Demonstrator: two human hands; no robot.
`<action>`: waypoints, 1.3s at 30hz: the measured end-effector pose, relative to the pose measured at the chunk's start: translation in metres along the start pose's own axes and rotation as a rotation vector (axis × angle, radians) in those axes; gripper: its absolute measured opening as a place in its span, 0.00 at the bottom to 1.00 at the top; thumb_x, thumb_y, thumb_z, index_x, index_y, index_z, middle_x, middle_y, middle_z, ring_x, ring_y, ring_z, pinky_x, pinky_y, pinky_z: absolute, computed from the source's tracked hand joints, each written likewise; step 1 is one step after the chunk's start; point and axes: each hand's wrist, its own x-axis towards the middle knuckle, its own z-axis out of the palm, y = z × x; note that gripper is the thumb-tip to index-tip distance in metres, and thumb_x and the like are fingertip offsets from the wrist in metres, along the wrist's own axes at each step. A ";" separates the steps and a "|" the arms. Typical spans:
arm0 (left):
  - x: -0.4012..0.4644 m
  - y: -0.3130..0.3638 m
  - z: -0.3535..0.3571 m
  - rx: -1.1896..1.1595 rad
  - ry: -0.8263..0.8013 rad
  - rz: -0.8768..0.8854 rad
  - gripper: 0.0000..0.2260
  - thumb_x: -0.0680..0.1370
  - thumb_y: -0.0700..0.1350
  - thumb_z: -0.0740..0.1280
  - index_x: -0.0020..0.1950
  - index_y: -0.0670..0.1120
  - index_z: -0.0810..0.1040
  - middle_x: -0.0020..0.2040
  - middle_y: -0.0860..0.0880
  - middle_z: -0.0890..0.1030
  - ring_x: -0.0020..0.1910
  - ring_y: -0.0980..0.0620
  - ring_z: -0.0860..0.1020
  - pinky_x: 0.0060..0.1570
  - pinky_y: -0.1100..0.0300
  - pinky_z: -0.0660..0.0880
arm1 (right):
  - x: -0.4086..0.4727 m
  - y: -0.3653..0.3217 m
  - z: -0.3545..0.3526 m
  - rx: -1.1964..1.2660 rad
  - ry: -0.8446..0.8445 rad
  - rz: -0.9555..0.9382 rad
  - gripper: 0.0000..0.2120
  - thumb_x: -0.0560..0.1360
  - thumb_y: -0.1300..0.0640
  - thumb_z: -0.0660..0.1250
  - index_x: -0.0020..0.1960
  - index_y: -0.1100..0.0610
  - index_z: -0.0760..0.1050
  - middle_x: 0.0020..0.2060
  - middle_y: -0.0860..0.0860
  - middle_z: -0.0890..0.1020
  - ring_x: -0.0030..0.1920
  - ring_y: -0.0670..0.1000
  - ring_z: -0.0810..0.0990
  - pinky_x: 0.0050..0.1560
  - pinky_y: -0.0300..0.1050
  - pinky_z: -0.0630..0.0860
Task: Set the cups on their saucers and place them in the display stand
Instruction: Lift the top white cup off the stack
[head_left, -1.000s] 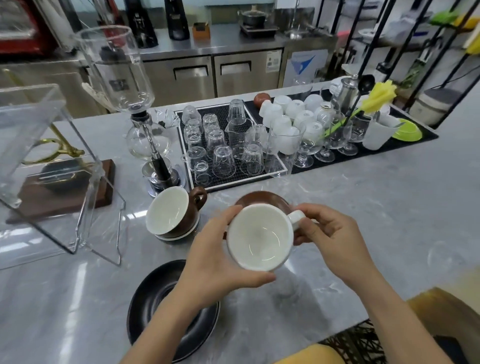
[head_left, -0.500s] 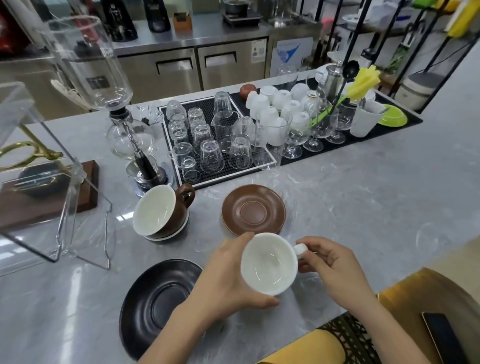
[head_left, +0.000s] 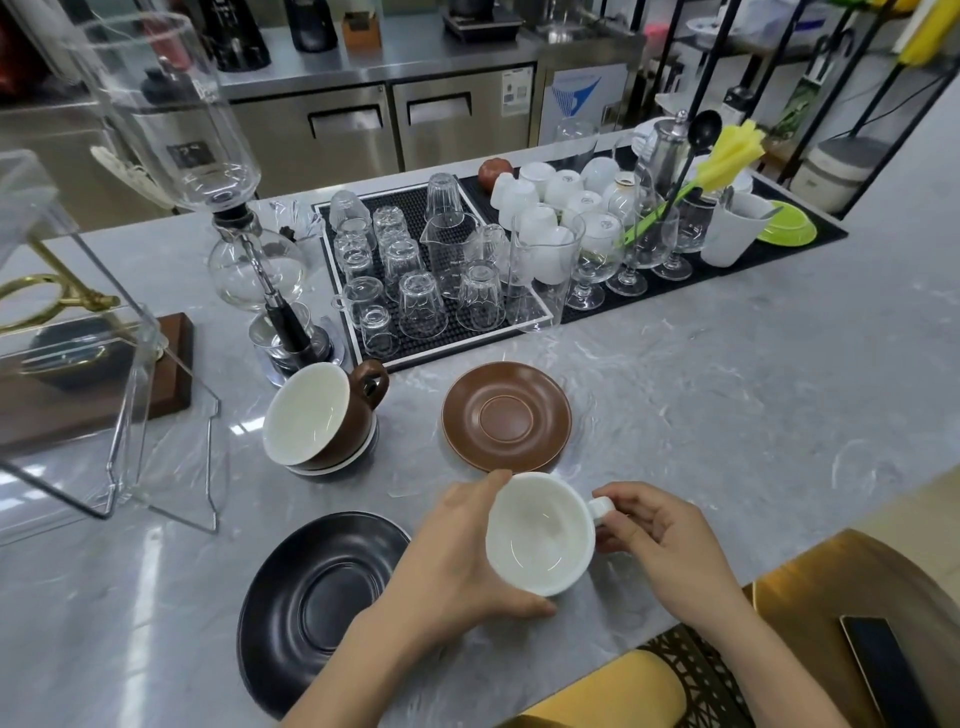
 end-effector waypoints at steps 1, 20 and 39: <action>0.000 0.000 0.000 -0.003 -0.002 -0.004 0.40 0.56 0.63 0.80 0.66 0.59 0.70 0.58 0.62 0.77 0.56 0.60 0.72 0.55 0.62 0.72 | 0.000 0.001 0.000 -0.006 -0.002 0.002 0.09 0.77 0.66 0.67 0.52 0.55 0.81 0.44 0.47 0.87 0.45 0.49 0.86 0.44 0.39 0.82; -0.006 0.001 0.006 -0.078 -0.011 -0.094 0.57 0.55 0.60 0.84 0.80 0.53 0.61 0.72 0.59 0.67 0.70 0.58 0.67 0.70 0.63 0.66 | 0.003 0.010 -0.008 -0.184 -0.004 0.019 0.07 0.76 0.61 0.70 0.52 0.53 0.83 0.41 0.47 0.88 0.41 0.48 0.86 0.41 0.43 0.83; -0.042 -0.006 -0.037 -0.210 0.467 -0.058 0.27 0.66 0.61 0.77 0.62 0.57 0.78 0.55 0.61 0.78 0.55 0.57 0.78 0.49 0.65 0.77 | 0.018 -0.051 0.007 -0.242 0.082 -0.117 0.07 0.74 0.57 0.72 0.50 0.46 0.82 0.38 0.45 0.84 0.39 0.44 0.81 0.45 0.44 0.80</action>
